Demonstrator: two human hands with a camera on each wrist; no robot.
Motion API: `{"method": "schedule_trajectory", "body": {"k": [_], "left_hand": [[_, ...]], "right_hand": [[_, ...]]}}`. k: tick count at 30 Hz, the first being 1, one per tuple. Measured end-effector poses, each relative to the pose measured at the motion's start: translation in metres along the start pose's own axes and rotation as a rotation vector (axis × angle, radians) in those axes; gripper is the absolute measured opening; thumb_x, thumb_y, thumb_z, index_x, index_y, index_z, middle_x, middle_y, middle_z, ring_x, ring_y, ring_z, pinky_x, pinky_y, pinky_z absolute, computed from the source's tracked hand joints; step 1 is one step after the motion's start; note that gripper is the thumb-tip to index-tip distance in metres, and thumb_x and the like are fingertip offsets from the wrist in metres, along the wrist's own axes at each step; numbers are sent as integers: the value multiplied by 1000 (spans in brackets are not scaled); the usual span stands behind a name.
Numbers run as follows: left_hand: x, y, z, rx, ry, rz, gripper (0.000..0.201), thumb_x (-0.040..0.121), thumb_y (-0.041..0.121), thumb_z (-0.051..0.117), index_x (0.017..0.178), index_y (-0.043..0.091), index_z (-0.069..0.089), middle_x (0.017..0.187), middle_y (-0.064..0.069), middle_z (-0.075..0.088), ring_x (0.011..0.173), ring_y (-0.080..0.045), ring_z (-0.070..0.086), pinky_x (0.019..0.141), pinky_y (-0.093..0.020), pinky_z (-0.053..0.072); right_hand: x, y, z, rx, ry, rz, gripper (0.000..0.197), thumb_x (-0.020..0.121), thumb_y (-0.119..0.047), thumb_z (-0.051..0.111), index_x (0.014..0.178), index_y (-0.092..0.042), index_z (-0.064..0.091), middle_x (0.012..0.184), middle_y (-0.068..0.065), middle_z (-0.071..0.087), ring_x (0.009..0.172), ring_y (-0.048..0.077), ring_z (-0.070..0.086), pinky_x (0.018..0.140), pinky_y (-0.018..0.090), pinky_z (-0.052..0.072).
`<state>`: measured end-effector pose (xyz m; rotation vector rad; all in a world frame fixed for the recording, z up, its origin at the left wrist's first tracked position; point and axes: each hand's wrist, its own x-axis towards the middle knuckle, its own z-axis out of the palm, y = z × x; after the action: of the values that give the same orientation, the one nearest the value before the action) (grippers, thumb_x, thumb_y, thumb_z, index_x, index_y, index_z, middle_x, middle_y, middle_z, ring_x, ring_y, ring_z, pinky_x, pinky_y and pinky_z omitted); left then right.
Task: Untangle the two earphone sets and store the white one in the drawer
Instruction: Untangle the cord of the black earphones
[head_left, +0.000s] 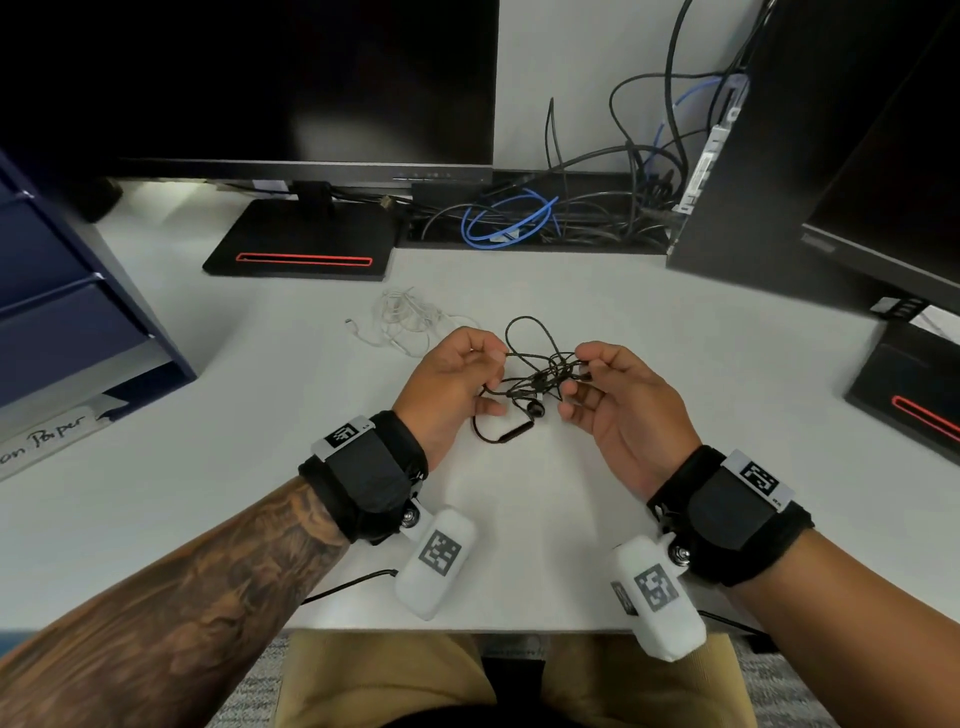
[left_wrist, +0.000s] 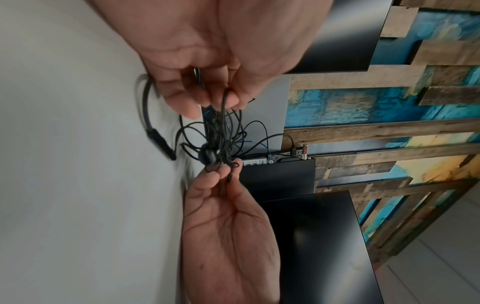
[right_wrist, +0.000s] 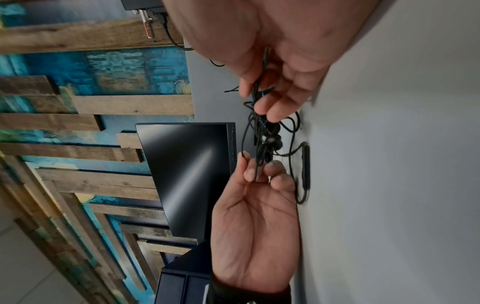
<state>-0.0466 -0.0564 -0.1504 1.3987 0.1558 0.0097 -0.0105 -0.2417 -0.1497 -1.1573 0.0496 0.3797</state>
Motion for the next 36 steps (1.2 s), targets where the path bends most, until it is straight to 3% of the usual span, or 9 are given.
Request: {"method": "schedule_trajectory", "body": {"k": [3,7,13,15,18,23,26,30,36], "left_hand": [[-1,1,0,-36,-3,-36,18,101,5,48,89,17,57,64,3,44,56,-9,39,49,-22,35],[0,3,-4,-116,43,-87,18,99,5,49,89,17,58,62,4,39,52,-10,35,46,-23,35],[0,1,0,-43,82,-35,26,93,12,64,116,23,69,102,7,58,59,-8,45,50,-22,38],[-1,1,0,-23,90,-18,26,92,12,66,114,25,70,105,8,58,61,-9,44,51,-23,37],[-3,1,-1,9,62,-1,17,90,15,69,102,25,72,95,8,59,66,-10,49,53,-24,40],[-3,4,0,99,-18,0,31,89,19,71,120,26,69,116,7,68,89,-11,68,64,-30,55],[-4,4,1,151,-21,5,28,86,19,75,113,24,71,106,1,66,85,-11,67,67,-33,56],[-4,2,2,193,1,10,4,85,14,75,86,13,71,82,-7,66,70,-16,61,60,-31,54],[-2,3,-1,121,24,-6,9,91,10,68,83,10,66,80,-5,61,66,-14,59,54,-29,53]], "right_hand": [[1,0,0,56,44,6,28,105,0,38,101,-8,65,81,5,58,73,19,61,64,32,54],[2,2,1,72,76,-5,28,103,-1,41,99,-9,67,80,2,62,74,18,60,66,32,54],[0,2,0,-11,-23,-22,22,95,6,53,99,-11,65,81,3,63,74,19,60,65,28,53],[-1,3,-1,-40,-69,-50,25,93,9,55,103,-12,65,83,2,62,75,17,58,65,27,52],[-2,3,-2,-58,-120,-67,31,92,10,58,111,-13,65,93,3,67,82,16,60,65,26,49],[-5,1,-2,-96,-178,-63,42,90,11,59,125,-12,63,118,7,73,92,17,66,69,26,50],[-6,1,-2,-115,-205,-69,44,89,11,61,126,-14,63,121,8,73,90,16,66,68,26,50],[-5,4,-3,-120,-191,-89,32,90,8,62,112,-14,70,99,5,73,85,14,66,69,26,52],[-2,5,-3,-22,-130,-68,22,96,5,55,100,-12,68,89,3,70,86,17,70,72,28,56]]}}
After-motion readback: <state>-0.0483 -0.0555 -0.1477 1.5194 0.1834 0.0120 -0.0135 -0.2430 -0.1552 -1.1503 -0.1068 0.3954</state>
